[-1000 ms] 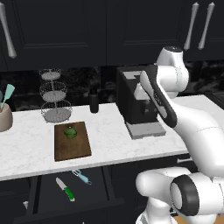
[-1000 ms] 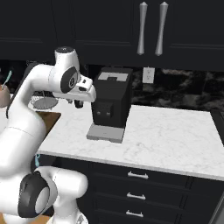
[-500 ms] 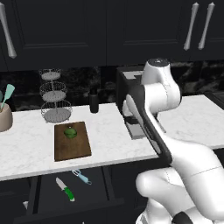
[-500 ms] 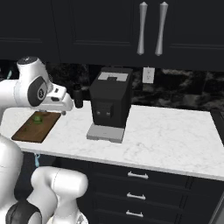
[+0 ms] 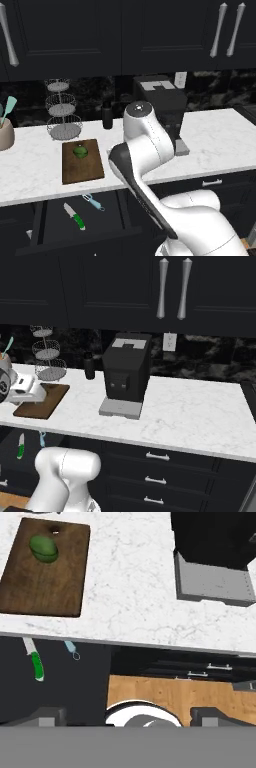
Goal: Place the appropriate cutting tool for cutting the avocado skin on the cutting board.
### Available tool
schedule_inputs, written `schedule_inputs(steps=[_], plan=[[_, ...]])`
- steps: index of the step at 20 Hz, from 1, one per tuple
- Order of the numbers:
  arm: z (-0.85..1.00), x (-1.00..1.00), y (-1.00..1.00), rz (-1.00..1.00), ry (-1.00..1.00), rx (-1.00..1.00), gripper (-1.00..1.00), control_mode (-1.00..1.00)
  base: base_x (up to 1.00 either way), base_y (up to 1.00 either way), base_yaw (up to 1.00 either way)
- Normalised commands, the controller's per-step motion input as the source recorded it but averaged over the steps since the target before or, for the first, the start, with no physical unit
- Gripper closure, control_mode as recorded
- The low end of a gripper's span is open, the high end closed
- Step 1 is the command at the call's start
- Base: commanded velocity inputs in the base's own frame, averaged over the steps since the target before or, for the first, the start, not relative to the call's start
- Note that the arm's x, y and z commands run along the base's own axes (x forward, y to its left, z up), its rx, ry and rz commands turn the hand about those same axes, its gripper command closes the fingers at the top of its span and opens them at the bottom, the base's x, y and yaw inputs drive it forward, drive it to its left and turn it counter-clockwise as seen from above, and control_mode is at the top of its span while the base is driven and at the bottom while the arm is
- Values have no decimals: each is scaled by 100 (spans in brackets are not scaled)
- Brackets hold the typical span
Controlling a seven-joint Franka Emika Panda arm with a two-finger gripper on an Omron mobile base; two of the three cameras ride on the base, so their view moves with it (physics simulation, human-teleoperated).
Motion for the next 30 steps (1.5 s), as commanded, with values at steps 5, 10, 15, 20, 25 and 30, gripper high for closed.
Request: schedule_inputs(steps=[5,10,15,20,25,30], plan=[[-29,0,100,0,5,0,-100,-100,0,0,0],[-32,-8,82,0,2,0,-100,-100,0,0,0],[-41,-19,32,1,5,0,-100,-100,0,0,0],[-39,0,21,2,4,5,-100,-100,0,0,0],[-48,0,28,0,1,4,-100,-100,0,0,0],[-39,0,12,0,1,0,-100,-100,0,0,0]])
